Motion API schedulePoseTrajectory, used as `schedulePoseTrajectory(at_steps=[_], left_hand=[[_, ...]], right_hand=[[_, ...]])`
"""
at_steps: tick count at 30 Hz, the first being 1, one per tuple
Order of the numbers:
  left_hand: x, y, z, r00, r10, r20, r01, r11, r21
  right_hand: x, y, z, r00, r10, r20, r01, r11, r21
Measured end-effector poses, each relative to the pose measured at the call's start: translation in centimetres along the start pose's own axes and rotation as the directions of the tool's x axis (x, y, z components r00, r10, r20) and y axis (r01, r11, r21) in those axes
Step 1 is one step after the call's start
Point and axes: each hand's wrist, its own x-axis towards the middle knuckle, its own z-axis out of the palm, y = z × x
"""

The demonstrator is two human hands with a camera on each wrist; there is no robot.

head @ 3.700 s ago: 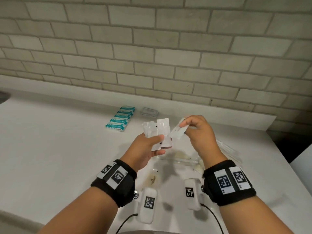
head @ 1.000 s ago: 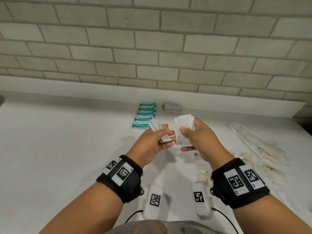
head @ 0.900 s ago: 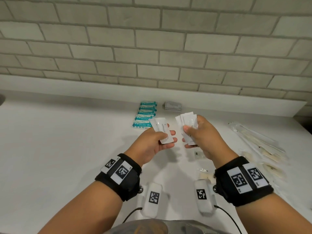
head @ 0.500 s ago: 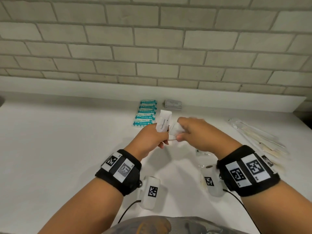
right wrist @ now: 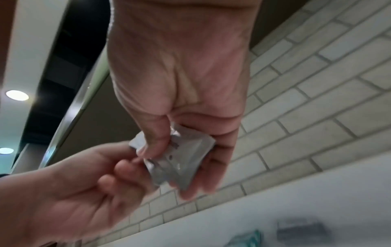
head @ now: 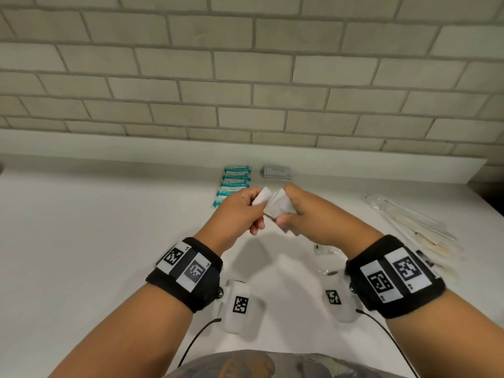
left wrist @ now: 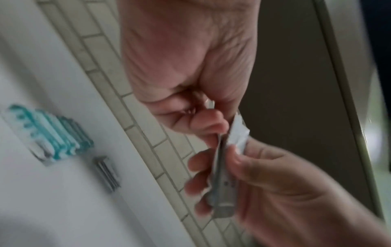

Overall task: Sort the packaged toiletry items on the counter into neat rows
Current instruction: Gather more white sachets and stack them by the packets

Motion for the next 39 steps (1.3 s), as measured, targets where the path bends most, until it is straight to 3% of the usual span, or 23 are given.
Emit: schedulePoseTrajectory(at_steps=[3, 7, 9, 12, 15, 16, 19, 24, 30, 32, 34, 35, 37, 39], left_hand=[[0.5, 0.1, 0.2, 0.998, 0.018, -0.062, -0.03, 0.978, -0.205], [-0.4, -0.5, 1.7, 0.989, 0.033, 0.142, 0.02, 0.932, -0.362], [-0.8, -0.1, 2.7, 0.988, 0.012, 0.157, 0.063, 0.885, -0.461], [-0.3, 0.0, 2.8, 0.998, -0.047, 0.041, 0.062, 0.822, -0.567], [0.5, -0.3, 2.1, 0.995, -0.1, -0.015, 0.069, 0.784, -0.617], [0.5, -0.2, 2.0, 0.994, -0.111, 0.005, 0.094, 0.811, -0.577], [0.0, 0.2, 2.8, 0.982, -0.091, 0.166, 0.155, 0.892, -0.425], [-0.4, 0.2, 3.8, 0.953, -0.174, 0.249, 0.267, 0.868, -0.418], [-0.2, 0.1, 4.2, 0.95, -0.216, 0.228, 0.306, 0.794, -0.525], [0.3, -0.1, 4.2, 0.963, -0.22, 0.157, 0.27, 0.729, -0.629], [1.2, -0.3, 3.7, 0.979, -0.201, 0.024, 0.156, 0.675, -0.721], [1.7, -0.4, 3.3, 0.981, -0.187, -0.043, 0.094, 0.664, -0.742], [2.2, -0.2, 2.8, 0.983, -0.149, -0.104, 0.019, 0.652, -0.758], [2.5, 0.0, 2.9, 0.991, -0.101, -0.083, 0.004, 0.659, -0.752]], right_hand=[[-0.1, 0.2, 1.1, 0.997, 0.039, -0.064, -0.017, 0.953, 0.301], [0.1, 0.3, 2.2, 0.998, 0.001, -0.064, 0.026, 0.909, 0.417], [0.5, 0.5, 2.8, 0.998, -0.022, -0.054, 0.043, 0.908, 0.417], [0.7, 0.8, 3.0, 0.994, -0.014, -0.106, 0.039, 0.97, 0.238], [-0.2, 1.2, 2.3, 0.967, -0.046, -0.249, 0.041, 0.999, -0.024], [-0.5, 1.3, 2.2, 0.968, -0.105, -0.228, 0.083, 0.991, -0.106], [-0.7, 0.8, 2.3, 0.971, -0.239, -0.007, 0.227, 0.932, -0.283], [-0.2, 1.1, 2.0, 0.946, -0.312, -0.093, 0.275, 0.918, -0.285], [0.0, 1.3, 2.2, 0.95, -0.311, -0.035, 0.284, 0.902, -0.324], [0.3, 1.7, 2.3, 0.967, -0.246, -0.066, 0.233, 0.959, -0.162], [0.7, 2.6, 2.3, 0.987, -0.065, -0.149, 0.09, 0.981, 0.17], [1.0, 3.2, 2.2, 0.986, 0.047, -0.159, 0.007, 0.946, 0.324], [1.5, 4.0, 1.9, 0.98, 0.197, -0.024, -0.148, 0.805, 0.574], [1.9, 4.4, 2.0, 0.983, 0.161, 0.088, -0.173, 0.665, 0.727]])
